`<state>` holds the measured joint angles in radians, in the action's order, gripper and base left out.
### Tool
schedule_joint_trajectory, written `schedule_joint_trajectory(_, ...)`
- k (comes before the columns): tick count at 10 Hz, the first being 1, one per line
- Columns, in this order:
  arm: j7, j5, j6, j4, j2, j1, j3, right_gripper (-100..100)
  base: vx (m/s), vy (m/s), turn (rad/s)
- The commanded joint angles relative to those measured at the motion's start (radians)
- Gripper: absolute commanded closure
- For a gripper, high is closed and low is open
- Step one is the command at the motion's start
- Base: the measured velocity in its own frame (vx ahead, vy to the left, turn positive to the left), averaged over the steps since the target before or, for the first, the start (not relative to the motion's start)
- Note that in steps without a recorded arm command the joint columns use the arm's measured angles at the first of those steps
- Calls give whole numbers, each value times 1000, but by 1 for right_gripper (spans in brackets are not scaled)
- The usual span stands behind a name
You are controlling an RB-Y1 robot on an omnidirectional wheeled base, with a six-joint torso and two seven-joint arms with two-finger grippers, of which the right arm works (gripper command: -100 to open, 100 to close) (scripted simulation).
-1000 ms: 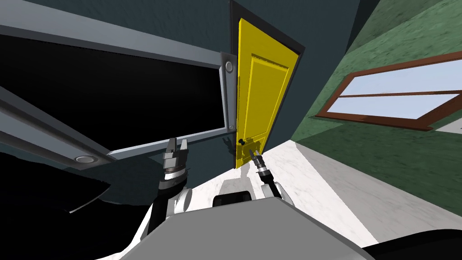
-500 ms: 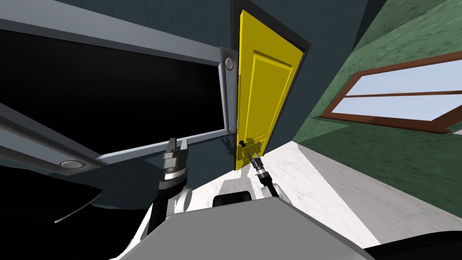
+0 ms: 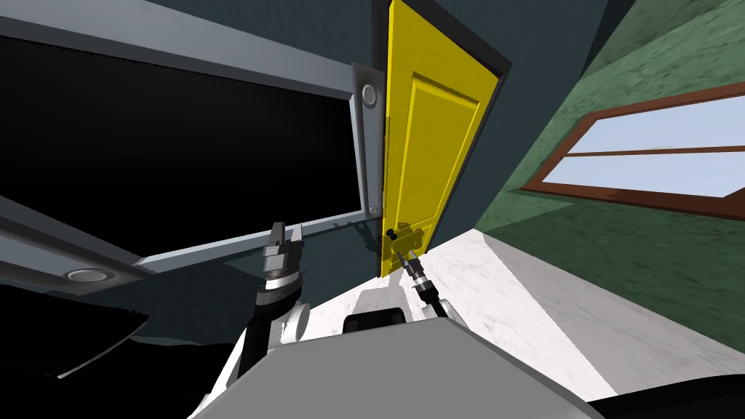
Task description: Pull the door open
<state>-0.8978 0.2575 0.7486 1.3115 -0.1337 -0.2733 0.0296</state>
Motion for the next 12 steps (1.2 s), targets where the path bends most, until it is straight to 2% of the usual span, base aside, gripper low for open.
schedule_joint_trajectory(1, -42, 13, 16, -50, -4, 13, 1, -100, 92, -40, 22)
schedule_joint_trajectory(6, -146, 50, 52, -172, -14, 41, 6, -100, 102, -29, 18)
schedule_joint_trajectory(7, -146, 50, 52, -172, -14, 41, 6, -100, 54, -33, 8)
schedule_joint_trajectory(8, -178, 61, 63, -210, -17, 50, 8, -100, 68, -33, 13)
schedule_joint_trajectory(12, -242, 84, 86, -284, -23, 67, 11, -100, 88, -38, 11)
